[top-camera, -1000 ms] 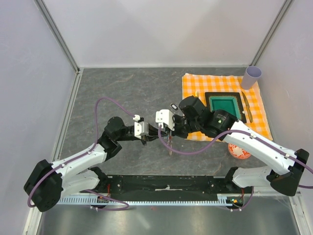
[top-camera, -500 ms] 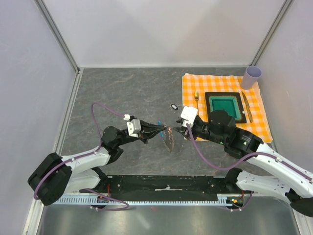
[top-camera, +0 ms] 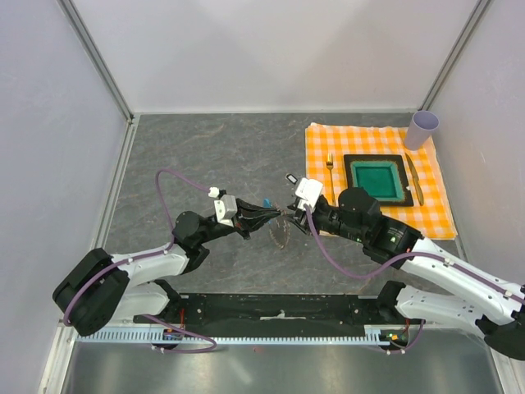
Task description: Put the keys on the keyring
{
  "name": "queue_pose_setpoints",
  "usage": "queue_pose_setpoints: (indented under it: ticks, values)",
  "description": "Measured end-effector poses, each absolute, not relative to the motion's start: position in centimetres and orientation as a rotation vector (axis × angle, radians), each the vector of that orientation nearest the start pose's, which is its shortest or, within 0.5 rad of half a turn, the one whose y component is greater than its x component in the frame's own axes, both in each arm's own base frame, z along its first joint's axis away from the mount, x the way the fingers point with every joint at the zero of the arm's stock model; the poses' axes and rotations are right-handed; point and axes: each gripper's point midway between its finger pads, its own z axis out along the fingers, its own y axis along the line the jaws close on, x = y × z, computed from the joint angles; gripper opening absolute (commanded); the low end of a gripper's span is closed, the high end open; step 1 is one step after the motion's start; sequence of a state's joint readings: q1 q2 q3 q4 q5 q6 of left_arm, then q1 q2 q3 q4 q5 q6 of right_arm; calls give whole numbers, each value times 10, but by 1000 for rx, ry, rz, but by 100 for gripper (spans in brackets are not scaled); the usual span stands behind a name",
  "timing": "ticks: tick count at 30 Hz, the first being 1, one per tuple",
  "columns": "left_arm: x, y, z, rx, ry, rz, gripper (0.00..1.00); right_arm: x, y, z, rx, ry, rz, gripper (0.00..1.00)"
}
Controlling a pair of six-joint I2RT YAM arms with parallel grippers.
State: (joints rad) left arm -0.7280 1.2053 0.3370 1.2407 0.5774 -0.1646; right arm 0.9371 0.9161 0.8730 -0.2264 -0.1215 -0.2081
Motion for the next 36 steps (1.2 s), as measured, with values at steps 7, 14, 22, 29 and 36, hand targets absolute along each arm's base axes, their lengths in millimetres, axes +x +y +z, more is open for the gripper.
queue_pose_setpoints:
  ticks: [7,14,22,29,36]
  values:
    - [191,-307,255,853,1025,-1110,2,193,282,263,-1080,1536,612,24]
    - [191,-307,255,848,1029,-1119,2,194,281,262,-1075,1542,607,19]
    - [190,-307,256,844,1032,-1126,2,196,282,257,-1080,1557,600,16]
    - [190,-306,257,838,1034,-1129,2,196,283,254,-1079,1566,604,0]
    - [194,-305,258,812,1044,-1119,2,194,283,254,-1078,1570,615,0]
